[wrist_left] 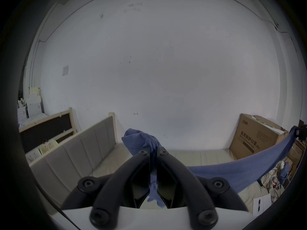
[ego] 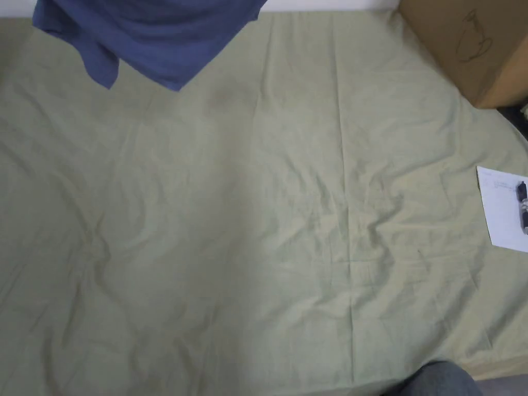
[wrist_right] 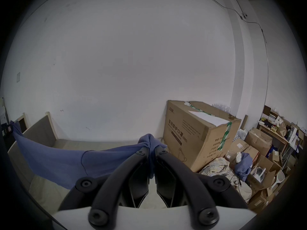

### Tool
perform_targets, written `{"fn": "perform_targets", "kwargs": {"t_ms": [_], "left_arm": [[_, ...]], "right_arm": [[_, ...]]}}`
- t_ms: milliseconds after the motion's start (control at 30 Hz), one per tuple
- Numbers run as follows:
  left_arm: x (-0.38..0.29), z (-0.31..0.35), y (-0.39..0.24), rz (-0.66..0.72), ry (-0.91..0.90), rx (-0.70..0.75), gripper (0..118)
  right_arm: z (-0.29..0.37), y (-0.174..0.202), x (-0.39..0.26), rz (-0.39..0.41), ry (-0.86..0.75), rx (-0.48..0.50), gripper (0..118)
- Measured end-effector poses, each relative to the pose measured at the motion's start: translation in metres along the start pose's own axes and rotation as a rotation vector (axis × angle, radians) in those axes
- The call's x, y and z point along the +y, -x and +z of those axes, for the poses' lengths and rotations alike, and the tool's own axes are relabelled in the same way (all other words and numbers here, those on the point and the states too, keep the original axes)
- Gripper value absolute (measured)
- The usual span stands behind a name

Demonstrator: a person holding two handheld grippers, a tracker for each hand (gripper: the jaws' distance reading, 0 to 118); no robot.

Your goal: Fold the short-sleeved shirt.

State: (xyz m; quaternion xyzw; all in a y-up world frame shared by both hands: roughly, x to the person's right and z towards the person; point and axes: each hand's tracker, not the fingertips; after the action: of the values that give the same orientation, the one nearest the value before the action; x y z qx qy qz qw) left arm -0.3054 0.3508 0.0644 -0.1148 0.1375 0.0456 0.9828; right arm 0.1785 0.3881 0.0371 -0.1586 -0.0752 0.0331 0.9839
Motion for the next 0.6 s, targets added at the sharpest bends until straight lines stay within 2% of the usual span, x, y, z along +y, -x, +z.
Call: {"fn": "perform_targets", "kwargs": {"t_ms": [133, 333, 433, 533, 600], "left_arm": [[-0.057, -0.034, -0.003, 0.024, 0.090, -0.015, 2], [-0.179, -0.054, 0.012, 0.047, 0.295, -0.014, 2], [-0.237, -0.040, 0.021, 0.040, 0.366, -0.018, 2], [-0.299, -0.006, 0.029, -0.032, 0.449, -0.034, 2], [-0.333, 0.027, 0.038, 0.026, 0.478, -0.038, 2]], "right_arm": [[-0.043, 0.004, -0.047, -0.010, 0.077, 0.001, 3], [-0.093, 0.005, -0.161, 0.000, 0.275, 0.041, 3], [-0.098, 0.000, -0.222, 0.004, 0.366, 0.066, 3], [-0.076, -0.008, -0.289, -0.003, 0.448, 0.101, 3], [-0.060, -0.017, -0.330, 0.004, 0.492, 0.123, 3]]}}
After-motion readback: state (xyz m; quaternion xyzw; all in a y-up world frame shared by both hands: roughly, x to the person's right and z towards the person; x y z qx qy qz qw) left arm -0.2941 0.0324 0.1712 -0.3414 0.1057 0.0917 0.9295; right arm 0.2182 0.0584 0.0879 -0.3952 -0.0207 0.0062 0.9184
